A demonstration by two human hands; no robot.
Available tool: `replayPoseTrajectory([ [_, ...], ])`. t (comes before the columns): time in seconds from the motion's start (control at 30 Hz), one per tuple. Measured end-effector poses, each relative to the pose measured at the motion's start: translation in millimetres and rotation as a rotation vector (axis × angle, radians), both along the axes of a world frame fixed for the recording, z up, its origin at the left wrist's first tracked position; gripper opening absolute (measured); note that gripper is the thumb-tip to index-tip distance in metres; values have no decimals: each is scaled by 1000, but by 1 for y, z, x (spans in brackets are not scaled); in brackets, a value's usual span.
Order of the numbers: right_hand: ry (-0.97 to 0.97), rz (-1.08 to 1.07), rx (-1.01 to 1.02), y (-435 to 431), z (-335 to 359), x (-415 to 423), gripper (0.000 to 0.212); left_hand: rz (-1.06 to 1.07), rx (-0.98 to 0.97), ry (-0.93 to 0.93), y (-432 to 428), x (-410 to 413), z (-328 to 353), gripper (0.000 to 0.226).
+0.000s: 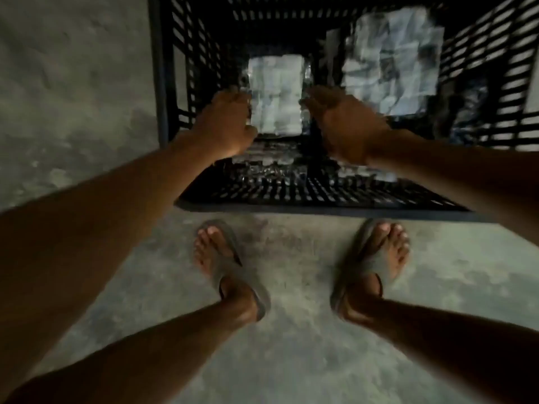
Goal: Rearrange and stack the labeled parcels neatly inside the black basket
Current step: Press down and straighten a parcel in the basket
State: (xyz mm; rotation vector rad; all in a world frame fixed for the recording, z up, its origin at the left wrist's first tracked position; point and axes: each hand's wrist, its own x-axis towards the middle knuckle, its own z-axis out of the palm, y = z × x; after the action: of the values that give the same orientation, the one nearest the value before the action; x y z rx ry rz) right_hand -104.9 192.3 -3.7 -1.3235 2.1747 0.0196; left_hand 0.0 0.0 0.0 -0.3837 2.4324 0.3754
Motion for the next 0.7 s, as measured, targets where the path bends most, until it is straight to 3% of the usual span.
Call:
replayPoseTrajectory([
  [0.17,193,218,51,-34,-71,-9,120,-300,-171,-266,-21,-28,-62,100],
  [0.3,250,269,162,-43,-93,-15,129,-303,-311,-327,-16,-26,-93,106],
  [0.37,273,240,154,-42,-107,-9,117,-282,-311,-59,-12,-8,-121,90],
  [0.4,300,209,83,-42,-116,-6,97,-299,-297,234,-13,-1,-142,75],
  [0.43,357,179,-14,-42,-124,-3,75,-332,-302,410,-18,4,-151,62],
  [0.47,406,168,-61,-41,-128,-1,64,-359,-318,416,-22,5,-157,55],
  [0.57,419,174,-66,-38,-144,2,69,-306,-398,450,-23,-6,-146,68],
  [0.63,411,114,-86,-37,-135,7,65,-256,-335,316,-15,-2,-133,93],
  [0.7,416,122,-28,-39,-125,4,64,-203,-440,329,-4,-5,-116,123],
])
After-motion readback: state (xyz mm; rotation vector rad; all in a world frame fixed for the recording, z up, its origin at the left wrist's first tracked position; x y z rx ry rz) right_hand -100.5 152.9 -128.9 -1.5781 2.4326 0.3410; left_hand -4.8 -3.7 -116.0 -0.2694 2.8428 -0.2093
